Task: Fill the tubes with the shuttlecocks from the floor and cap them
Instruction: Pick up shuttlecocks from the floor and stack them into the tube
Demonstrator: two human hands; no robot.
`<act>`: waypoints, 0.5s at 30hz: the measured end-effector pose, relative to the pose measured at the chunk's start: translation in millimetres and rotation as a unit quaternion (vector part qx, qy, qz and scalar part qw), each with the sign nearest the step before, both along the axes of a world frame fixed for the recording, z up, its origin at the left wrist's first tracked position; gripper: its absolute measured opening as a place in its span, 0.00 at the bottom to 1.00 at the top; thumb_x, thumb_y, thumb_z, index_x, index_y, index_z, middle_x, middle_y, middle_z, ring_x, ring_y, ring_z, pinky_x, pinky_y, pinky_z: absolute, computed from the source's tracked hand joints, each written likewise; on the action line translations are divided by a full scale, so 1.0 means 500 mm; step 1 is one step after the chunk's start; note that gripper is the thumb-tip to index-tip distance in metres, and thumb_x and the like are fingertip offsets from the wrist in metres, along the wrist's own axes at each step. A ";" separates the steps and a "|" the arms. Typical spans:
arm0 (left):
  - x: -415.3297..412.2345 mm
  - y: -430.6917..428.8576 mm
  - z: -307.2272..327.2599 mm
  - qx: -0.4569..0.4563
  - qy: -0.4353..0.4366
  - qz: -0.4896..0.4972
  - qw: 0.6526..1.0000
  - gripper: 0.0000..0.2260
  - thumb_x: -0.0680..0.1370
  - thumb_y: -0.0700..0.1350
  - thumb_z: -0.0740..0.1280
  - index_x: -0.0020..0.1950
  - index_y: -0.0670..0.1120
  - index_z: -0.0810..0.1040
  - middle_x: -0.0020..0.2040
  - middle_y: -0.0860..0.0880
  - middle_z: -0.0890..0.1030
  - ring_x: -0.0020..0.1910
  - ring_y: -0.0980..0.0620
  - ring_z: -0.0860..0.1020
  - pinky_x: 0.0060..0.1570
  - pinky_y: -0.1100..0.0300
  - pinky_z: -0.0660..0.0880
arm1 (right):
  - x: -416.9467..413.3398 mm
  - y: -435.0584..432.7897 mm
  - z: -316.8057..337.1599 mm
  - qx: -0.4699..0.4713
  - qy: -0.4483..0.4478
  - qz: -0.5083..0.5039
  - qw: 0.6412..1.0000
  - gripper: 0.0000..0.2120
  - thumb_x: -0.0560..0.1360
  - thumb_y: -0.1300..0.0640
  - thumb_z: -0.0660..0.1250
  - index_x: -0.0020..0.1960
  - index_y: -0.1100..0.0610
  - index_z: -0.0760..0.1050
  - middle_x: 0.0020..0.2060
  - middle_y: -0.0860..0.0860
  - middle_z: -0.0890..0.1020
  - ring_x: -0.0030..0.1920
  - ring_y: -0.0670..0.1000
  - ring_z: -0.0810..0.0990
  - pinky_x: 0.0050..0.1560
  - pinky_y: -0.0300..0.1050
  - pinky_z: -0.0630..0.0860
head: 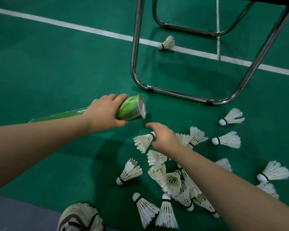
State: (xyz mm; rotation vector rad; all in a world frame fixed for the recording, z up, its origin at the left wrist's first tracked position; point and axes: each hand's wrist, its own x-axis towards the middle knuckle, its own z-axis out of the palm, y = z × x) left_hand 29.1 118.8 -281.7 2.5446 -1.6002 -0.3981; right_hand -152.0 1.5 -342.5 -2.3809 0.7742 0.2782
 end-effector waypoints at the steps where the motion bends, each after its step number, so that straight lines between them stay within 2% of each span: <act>1: 0.000 0.002 0.000 0.001 -0.003 -0.001 1.000 0.36 0.67 0.57 0.70 0.71 0.52 0.60 0.61 0.46 0.73 0.58 0.43 0.71 0.56 0.49 0.70 | 0.008 0.009 -0.009 -0.005 0.018 0.043 0.999 0.36 0.69 0.69 0.62 0.73 0.47 0.59 0.71 0.47 0.66 0.70 0.51 0.63 0.69 0.51 0.63; 6: 0.006 0.011 -0.007 -0.001 -0.019 -0.004 1.000 0.36 0.67 0.59 0.69 0.72 0.52 0.59 0.61 0.46 0.73 0.58 0.44 0.71 0.55 0.50 0.70 | 0.039 0.028 -0.034 -0.059 0.105 0.213 0.970 0.40 0.70 0.64 0.64 0.75 0.46 0.50 0.75 0.47 0.57 0.74 0.52 0.52 0.70 0.54 0.54; 8: 0.011 0.015 -0.011 -0.006 -0.023 -0.003 1.000 0.37 0.68 0.59 0.69 0.72 0.52 0.59 0.61 0.46 0.72 0.59 0.44 0.71 0.56 0.50 0.70 | 0.046 0.029 -0.042 -0.100 0.123 0.250 0.955 0.40 0.71 0.63 0.64 0.76 0.46 0.49 0.75 0.47 0.57 0.74 0.53 0.53 0.69 0.54 0.56; 10: 0.015 0.018 -0.014 -0.010 -0.025 -0.003 1.000 0.37 0.68 0.59 0.69 0.72 0.52 0.58 0.62 0.46 0.72 0.59 0.44 0.71 0.56 0.50 0.70 | 0.050 0.030 -0.051 -0.134 0.126 0.272 0.945 0.38 0.72 0.62 0.64 0.76 0.47 0.49 0.74 0.48 0.59 0.72 0.53 0.58 0.66 0.52 0.60; 13: 0.021 0.025 -0.019 -0.007 -0.027 -0.003 1.000 0.37 0.67 0.59 0.68 0.72 0.52 0.58 0.62 0.47 0.72 0.59 0.45 0.70 0.56 0.50 0.69 | 0.054 0.029 -0.059 -0.134 0.097 0.250 0.954 0.35 0.72 0.60 0.65 0.75 0.48 0.53 0.71 0.48 0.65 0.67 0.53 0.65 0.62 0.50 0.64; 15: 0.025 0.030 -0.021 -0.005 -0.030 -0.002 1.000 0.37 0.67 0.59 0.68 0.72 0.52 0.58 0.62 0.47 0.72 0.59 0.44 0.70 0.56 0.50 0.69 | 0.056 0.022 -0.053 -0.076 0.039 0.157 0.984 0.35 0.71 0.58 0.68 0.74 0.49 0.56 0.69 0.49 0.67 0.65 0.53 0.68 0.62 0.49 0.67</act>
